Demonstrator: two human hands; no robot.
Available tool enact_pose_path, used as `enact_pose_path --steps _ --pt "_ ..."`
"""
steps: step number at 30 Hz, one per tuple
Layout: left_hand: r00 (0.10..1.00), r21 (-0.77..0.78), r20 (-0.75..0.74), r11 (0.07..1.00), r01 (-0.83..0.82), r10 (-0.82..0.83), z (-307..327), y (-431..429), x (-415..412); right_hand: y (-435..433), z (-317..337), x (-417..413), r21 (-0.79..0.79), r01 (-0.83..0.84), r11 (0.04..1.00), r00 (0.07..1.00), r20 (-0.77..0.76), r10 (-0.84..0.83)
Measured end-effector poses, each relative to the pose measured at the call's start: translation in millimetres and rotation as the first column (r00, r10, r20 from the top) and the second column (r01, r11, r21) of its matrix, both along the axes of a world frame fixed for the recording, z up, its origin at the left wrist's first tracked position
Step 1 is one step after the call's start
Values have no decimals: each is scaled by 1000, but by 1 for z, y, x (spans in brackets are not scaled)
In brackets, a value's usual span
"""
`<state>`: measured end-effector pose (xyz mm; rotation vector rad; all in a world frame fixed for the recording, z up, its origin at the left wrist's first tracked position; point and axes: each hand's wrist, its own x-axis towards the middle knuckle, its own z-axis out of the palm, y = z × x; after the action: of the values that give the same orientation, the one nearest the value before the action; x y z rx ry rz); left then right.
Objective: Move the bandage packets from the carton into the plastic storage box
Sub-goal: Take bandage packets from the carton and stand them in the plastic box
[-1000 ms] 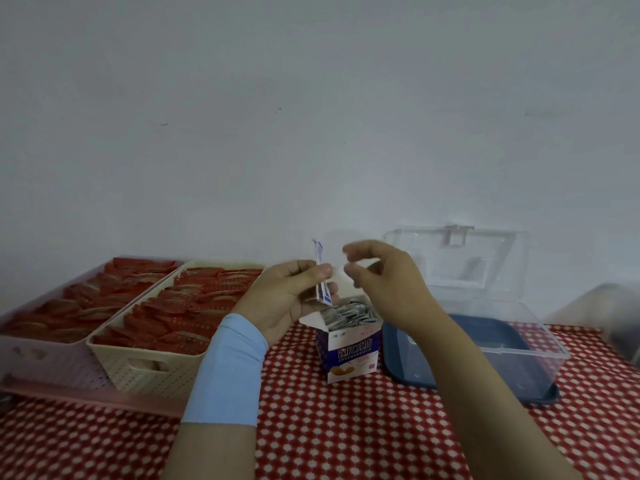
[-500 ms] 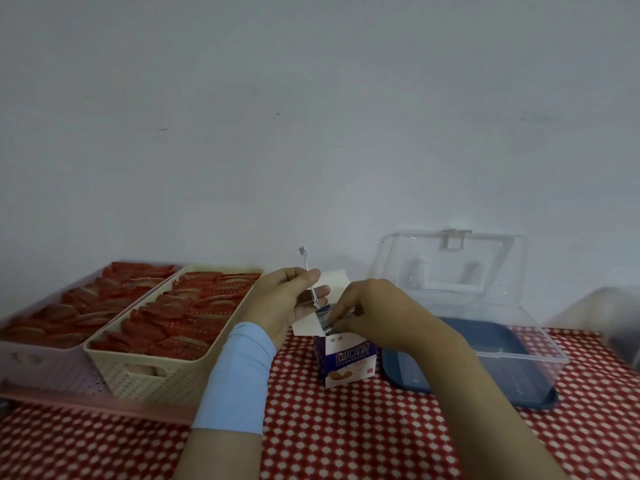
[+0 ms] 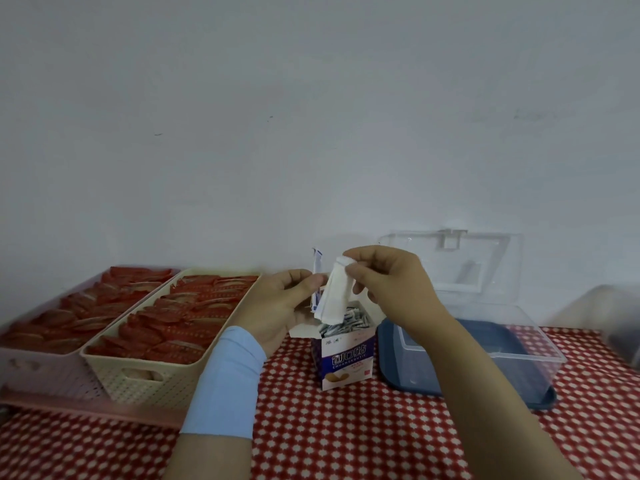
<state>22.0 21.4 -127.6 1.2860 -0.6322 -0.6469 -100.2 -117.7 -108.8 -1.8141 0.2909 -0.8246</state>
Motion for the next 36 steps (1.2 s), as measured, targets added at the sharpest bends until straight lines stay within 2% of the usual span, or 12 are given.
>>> enact_pose_path --steps 3,8,14,18,24,29,36 --pt "990 -48 -51 991 126 -128 3 0 -7 -1 7 -4 89 4 996 996 84 -12" --pt "950 -162 -179 960 227 -255 11 -5 -25 9 7 -3 -17 64 998 995 78 -62" --pt "938 -146 -192 953 265 -290 9 -7 -29 12 6 -2 -8 42 999 999 19 -42" --pt "920 -142 -200 939 313 -337 9 -5 -28 11 7 -4 143 -81 986 997 6 81" --pt "884 -136 -163 898 419 -437 17 8 -30 7 11 -5 317 -182 931 980 142 143" --pt "894 -106 -164 909 403 -416 17 7 -29 7 10 -5 288 -119 950 988 131 84" --pt "909 -36 -143 920 390 -391 15 9 -22 7 9 -4 243 -129 961 991 67 116"
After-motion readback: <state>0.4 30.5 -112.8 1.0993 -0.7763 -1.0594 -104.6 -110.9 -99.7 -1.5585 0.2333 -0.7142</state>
